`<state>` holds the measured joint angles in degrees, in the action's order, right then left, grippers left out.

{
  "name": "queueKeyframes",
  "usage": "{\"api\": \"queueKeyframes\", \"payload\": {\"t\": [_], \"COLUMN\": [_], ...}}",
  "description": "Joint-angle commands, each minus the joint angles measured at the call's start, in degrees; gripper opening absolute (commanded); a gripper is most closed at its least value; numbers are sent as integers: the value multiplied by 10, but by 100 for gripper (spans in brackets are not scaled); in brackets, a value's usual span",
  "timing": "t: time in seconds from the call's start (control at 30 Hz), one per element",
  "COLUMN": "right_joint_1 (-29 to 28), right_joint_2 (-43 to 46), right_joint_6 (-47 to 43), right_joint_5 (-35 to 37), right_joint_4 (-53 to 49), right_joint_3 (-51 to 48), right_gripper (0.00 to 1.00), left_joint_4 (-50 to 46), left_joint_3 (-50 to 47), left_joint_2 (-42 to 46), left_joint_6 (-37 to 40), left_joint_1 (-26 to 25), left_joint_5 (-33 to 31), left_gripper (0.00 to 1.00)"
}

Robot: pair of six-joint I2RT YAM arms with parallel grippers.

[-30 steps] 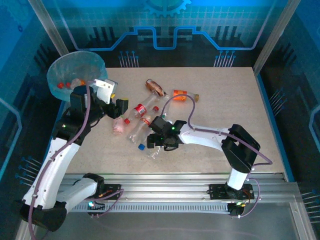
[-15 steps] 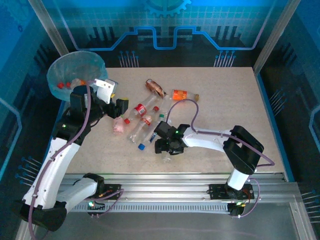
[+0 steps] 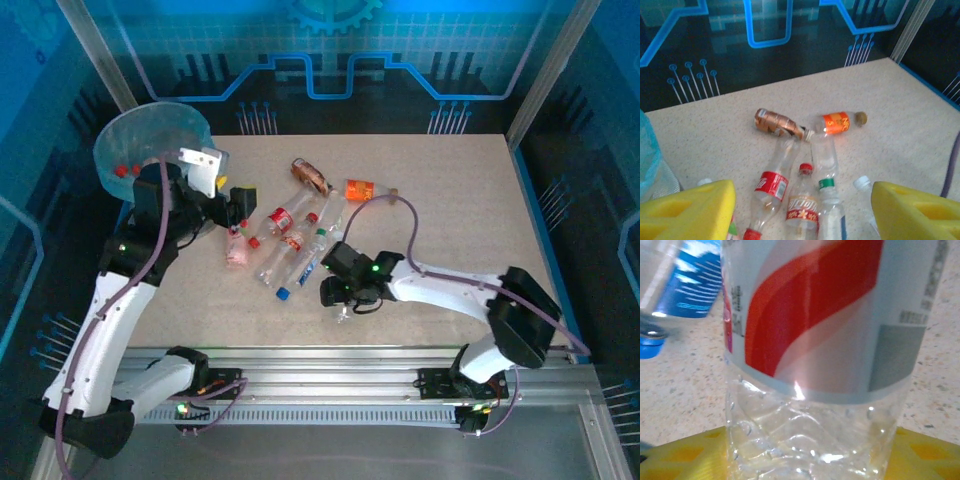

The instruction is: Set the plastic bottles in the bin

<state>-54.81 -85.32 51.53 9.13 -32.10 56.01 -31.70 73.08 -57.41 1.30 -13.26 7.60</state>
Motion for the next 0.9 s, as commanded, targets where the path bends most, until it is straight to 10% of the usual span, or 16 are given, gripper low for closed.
{"api": "queueKeyframes", "payload": {"t": [0.0,0.47,0.87], "right_joint_1": [-10,-8,-11], "right_joint_2": [69,264,268], "right_joint_6": [-67,-328,-348], "right_joint_5": [30,-88,-150], "right_joint_4": [19,186,202], "right_joint_3": [-20,1,40], "right_gripper": [67,65,64], "left_joint_4": [-7,36,134], "left_joint_3": [39,69,46], "left_joint_2": [-12,-84,-73], "left_joint_6": [-49,-177,-251], "left_joint_1": [-4,-24,-70], "left_joint_5": [56,367,407], "left_gripper": [73,74,65]}}
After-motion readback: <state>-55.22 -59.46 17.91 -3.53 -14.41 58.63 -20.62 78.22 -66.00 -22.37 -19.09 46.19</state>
